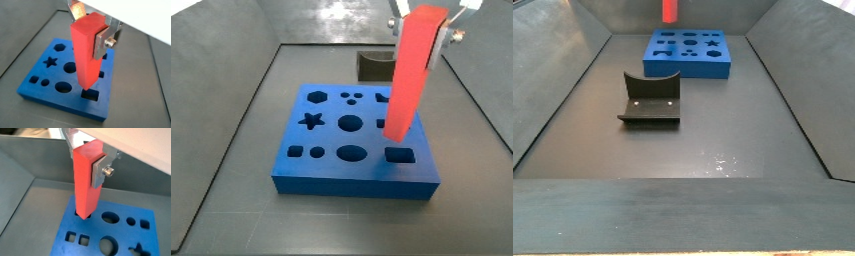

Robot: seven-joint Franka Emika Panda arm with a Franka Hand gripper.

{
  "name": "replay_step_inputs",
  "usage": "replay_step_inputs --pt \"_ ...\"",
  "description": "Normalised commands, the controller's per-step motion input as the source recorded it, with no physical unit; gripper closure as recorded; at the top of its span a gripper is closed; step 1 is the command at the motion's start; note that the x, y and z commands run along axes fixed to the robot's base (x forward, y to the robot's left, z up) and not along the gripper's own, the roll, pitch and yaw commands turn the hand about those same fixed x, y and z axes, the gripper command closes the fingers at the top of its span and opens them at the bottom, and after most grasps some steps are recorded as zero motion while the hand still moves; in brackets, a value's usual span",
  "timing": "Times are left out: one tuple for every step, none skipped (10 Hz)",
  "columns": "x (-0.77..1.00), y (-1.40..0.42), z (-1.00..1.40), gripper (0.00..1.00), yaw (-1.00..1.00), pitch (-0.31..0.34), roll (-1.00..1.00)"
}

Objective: Pick up the rectangle object. Move up. Move to above the board. Insert the rectangle object.
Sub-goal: Insert the rectangle object.

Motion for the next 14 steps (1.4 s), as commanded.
replay_step_inputs --pt "0.0 -0.05 -0.12 1.0 -0.99 0.003 -0.15" --pt "0.0 -0.02 -0.11 1.0 -1.0 0.0 -0.14" --pt "0.0 -0.01 -0.11 1.0 -1.0 0.0 -0.14" --pt "0.0 -0.01 -0.11 1.0 -1.0 0.0 -0.14" --pt "0.0 0.0 -0.11 1.0 -1.0 0.003 -0.11" --pt "0.0 0.0 -0.11 1.0 -1.0 0.006 -0.11" --pt "0.0 0.0 -0.12 1.0 -1.0 0.006 -0.09" --pt "0.0 0.0 -0.13 1.0 -1.0 0.0 -0.09" --pt "0.0 0.0 -0.14 1.0 -1.0 0.0 -0.08" --pt "0.0 0.0 -0.15 1.0 -1.0 0.0 -0.07" --pt "0.0 0.0 -0.16 1.0 -1.0 0.0 -0.06" --pt "0.0 0.0 -0.16 1.0 -1.0 0.0 -0.06" --pt "0.0 0.0 -0.17 1.0 -1.0 0.0 -0.05" --pt "0.0 0.0 -0.17 1.0 -1.0 0.0 -0.05"
